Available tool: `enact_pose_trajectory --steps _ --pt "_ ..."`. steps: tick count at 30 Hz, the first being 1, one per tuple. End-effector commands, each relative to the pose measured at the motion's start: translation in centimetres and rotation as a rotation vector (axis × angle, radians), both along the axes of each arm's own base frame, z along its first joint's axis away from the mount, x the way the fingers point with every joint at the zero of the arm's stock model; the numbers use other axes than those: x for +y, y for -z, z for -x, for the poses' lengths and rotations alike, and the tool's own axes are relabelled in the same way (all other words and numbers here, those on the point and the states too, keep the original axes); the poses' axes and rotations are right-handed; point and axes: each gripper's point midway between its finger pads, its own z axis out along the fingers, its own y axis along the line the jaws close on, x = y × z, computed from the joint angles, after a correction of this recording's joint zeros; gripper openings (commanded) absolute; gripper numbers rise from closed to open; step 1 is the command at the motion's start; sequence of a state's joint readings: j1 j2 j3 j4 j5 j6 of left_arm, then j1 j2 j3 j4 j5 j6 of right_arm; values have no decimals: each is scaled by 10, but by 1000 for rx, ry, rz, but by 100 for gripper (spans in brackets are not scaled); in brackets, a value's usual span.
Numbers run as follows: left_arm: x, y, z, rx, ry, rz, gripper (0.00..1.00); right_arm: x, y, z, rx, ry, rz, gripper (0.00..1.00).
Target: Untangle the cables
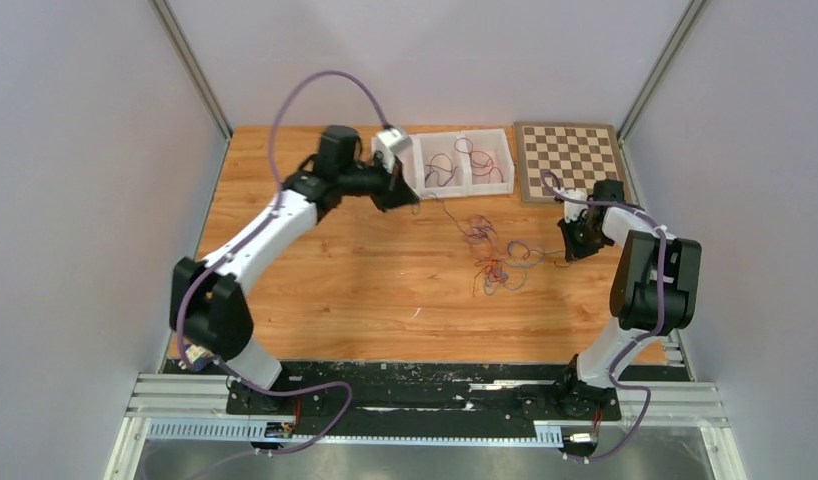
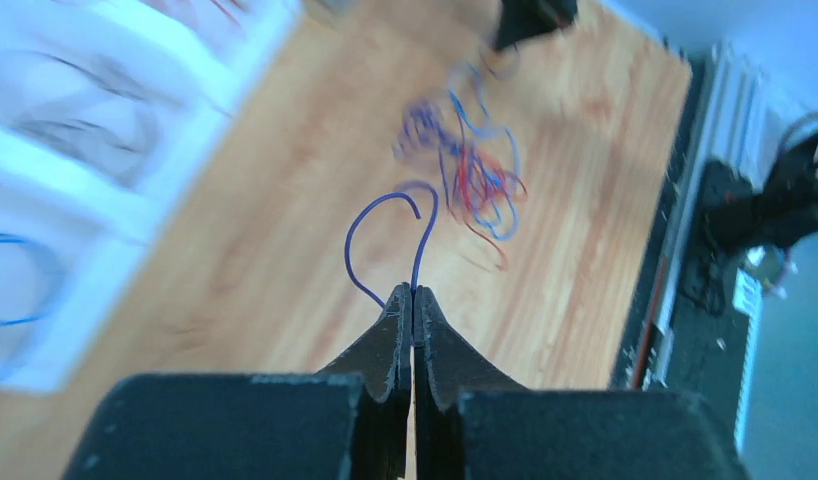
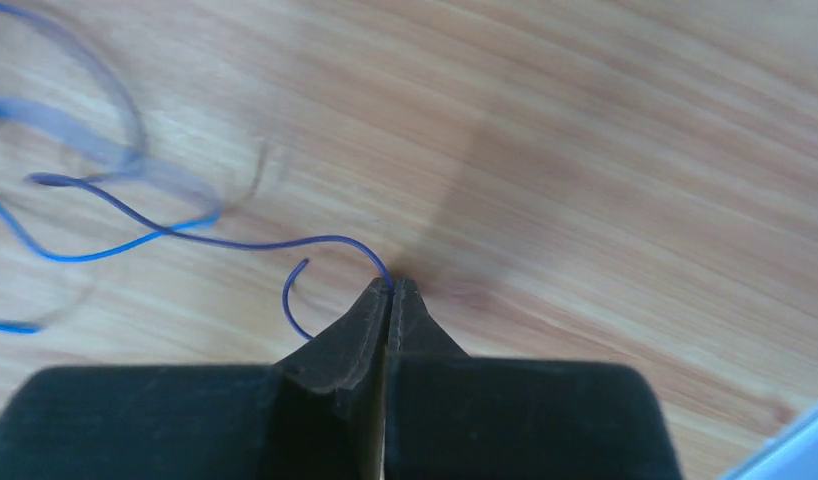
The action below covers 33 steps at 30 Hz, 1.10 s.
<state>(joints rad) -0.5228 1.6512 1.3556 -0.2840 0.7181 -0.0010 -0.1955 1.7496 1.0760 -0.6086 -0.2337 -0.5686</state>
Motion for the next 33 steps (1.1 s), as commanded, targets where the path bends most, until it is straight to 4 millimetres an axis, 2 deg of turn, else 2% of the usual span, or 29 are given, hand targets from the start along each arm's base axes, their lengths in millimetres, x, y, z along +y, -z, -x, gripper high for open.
enact_pose_trajectory --steps 1,4,5,6,7,8,10,13,21,25,26,27,30,33 --pt "55 -92 -7 -143 -77 98 0 -38 5 -7 -32 -23 139 0" --pt "88 -156 -16 -260 -158 165 0 -50 11 0 -17 -36 171 0" --pt "105 -180 -25 -303 -210 185 0 -53 12 2 -12 -33 177 0" --pt "124 -196 -33 -340 -263 197 0 -58 12 3 -10 -29 182 0" --pt "133 -218 -34 -367 -291 229 0 -62 12 5 -10 -28 186 0" --pt "151 -233 -40 -382 -338 256 0 -65 12 6 -11 -26 190 0" --pt "171 -265 -43 -445 -385 292 0 -71 11 8 -7 -22 199 0" --pt "189 -305 -37 -534 -406 338 0 -74 10 12 -7 -36 216 0" --pt "223 -385 -21 -726 -484 447 0 -82 13 22 8 -38 231 0" --pt "257 -425 -20 -767 -581 555 0 -90 19 27 25 -46 248 0" --pt "261 -438 -14 -794 -590 571 0 -92 20 27 27 -45 252 0" --pt "271 -445 -15 -801 -615 592 0 -94 22 29 33 -44 253 0" --pt "283 -467 -6 -879 -644 605 0 -99 24 30 34 -50 258 0" --pt "303 -482 -4 -934 -725 624 0 -101 25 31 35 -57 266 0"
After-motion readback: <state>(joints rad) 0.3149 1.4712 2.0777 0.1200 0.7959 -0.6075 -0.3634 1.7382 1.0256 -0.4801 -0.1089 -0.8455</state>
